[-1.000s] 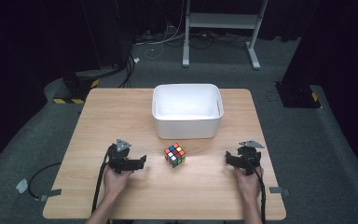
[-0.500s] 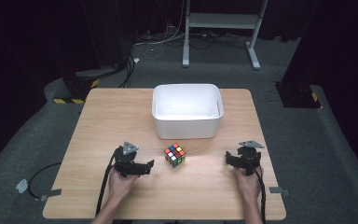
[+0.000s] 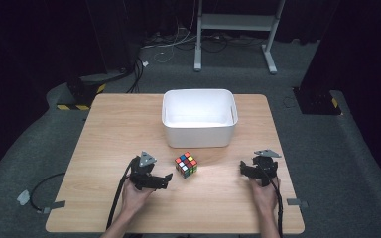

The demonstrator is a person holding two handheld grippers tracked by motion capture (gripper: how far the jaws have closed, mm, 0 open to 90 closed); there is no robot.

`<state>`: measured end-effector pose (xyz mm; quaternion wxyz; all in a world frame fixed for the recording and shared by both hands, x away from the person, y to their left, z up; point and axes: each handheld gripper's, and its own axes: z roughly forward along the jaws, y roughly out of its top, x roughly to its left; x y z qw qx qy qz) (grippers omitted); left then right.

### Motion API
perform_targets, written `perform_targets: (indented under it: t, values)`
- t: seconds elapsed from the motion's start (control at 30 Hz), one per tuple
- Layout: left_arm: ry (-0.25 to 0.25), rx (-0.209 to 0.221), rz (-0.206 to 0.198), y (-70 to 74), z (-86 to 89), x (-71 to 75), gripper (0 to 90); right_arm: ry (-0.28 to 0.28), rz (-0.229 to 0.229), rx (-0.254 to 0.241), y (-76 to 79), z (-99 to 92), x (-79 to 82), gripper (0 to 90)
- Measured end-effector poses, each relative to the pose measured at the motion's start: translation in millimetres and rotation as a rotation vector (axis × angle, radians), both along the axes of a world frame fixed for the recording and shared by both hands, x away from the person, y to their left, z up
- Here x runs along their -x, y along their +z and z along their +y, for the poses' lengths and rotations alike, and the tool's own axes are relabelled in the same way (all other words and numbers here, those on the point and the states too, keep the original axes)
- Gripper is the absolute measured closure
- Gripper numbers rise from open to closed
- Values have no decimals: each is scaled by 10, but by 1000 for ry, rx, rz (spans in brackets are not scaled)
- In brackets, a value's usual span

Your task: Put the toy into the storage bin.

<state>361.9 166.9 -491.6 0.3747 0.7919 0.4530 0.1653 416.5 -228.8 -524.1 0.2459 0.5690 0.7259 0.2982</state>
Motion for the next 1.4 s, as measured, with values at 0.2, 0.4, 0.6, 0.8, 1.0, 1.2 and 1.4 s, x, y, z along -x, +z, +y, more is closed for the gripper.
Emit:
perform_targets:
  t: [0.2,0.4,0.6,0.8,1.0,1.2,1.4]
  values:
    - [-37,-8,-16,47,-127,10,24,0,0,0,0,0,0,159]
    - [-72,-26,-9,55,-237,-55,27,0,0,0,0,0,0,159]
    - [-104,-13,-21,78,-364,-129,33,0,0,0,0,-1,0,159]
    - [-113,-5,-12,56,-443,-229,54,0,0,-1,0,0,0,159]
    - [-127,-8,-14,42,-541,-287,79,-1,1,-1,0,0,0,159]
    - [-132,8,4,-2,-613,-356,114,0,1,0,0,-1,0,159]
    - [-142,15,12,-39,-670,-406,158,0,1,0,0,-1,0,159]
